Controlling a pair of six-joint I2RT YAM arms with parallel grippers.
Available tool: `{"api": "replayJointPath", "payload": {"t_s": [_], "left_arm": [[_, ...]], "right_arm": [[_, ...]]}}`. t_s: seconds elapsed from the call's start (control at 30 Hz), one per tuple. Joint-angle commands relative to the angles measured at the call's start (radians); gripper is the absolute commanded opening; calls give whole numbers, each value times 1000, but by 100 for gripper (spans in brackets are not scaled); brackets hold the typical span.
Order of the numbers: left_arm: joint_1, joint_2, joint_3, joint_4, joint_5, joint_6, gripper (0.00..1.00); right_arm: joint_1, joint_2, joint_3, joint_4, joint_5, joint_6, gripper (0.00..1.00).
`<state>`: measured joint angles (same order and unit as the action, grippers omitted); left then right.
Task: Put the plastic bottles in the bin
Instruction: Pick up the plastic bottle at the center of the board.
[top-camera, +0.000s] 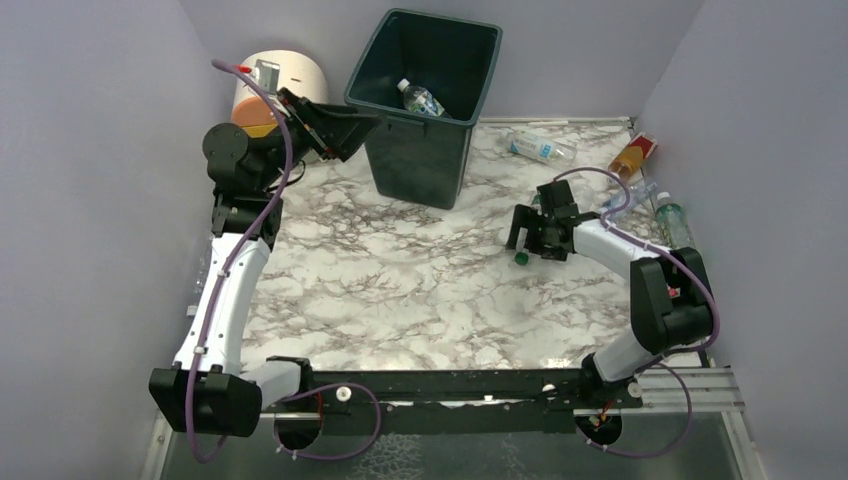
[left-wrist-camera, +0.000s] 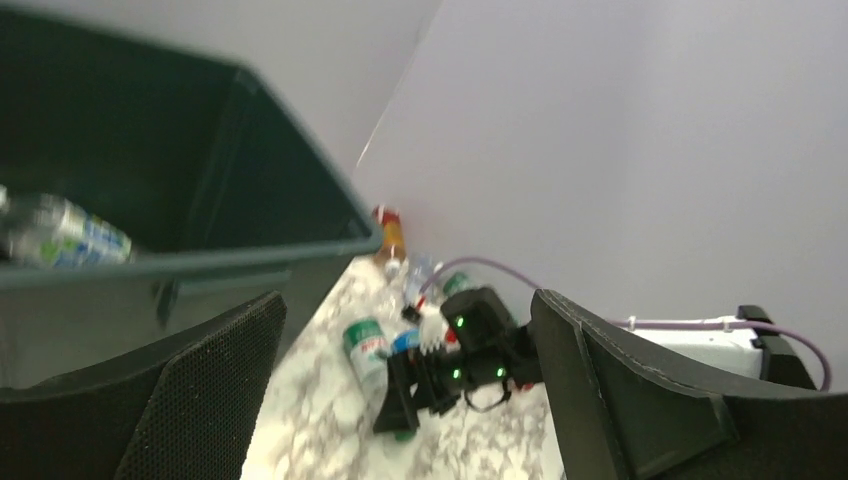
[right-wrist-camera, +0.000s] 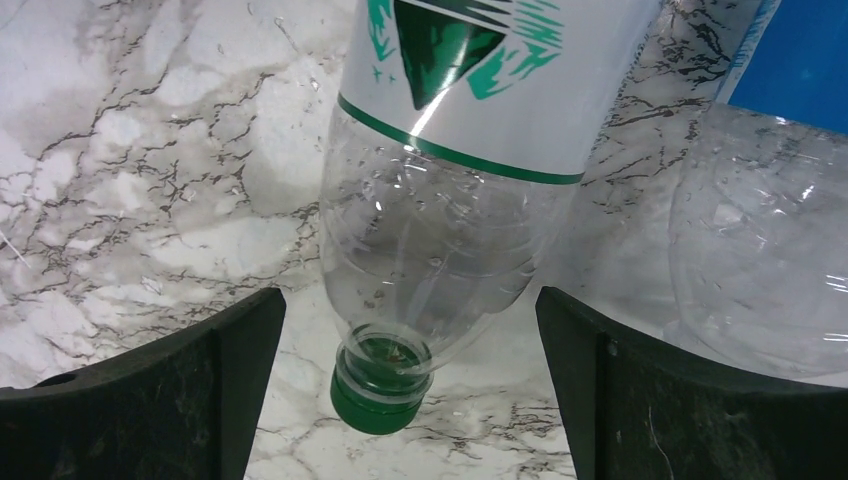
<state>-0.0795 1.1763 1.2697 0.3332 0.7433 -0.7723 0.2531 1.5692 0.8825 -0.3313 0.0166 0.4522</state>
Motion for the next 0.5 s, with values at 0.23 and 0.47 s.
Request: {"api": "replayJointPath", "payload": {"t_s": [0.23, 0.47], "left_arm": [[6, -76, -103, -282, -29, 155, 99], [6, -67, -117, -281, -21, 156, 99]], "right_arm": [[-6, 31, -40, 75, -16, -9, 70], [-6, 18, -68, 87, -77, -10, 47]]}}
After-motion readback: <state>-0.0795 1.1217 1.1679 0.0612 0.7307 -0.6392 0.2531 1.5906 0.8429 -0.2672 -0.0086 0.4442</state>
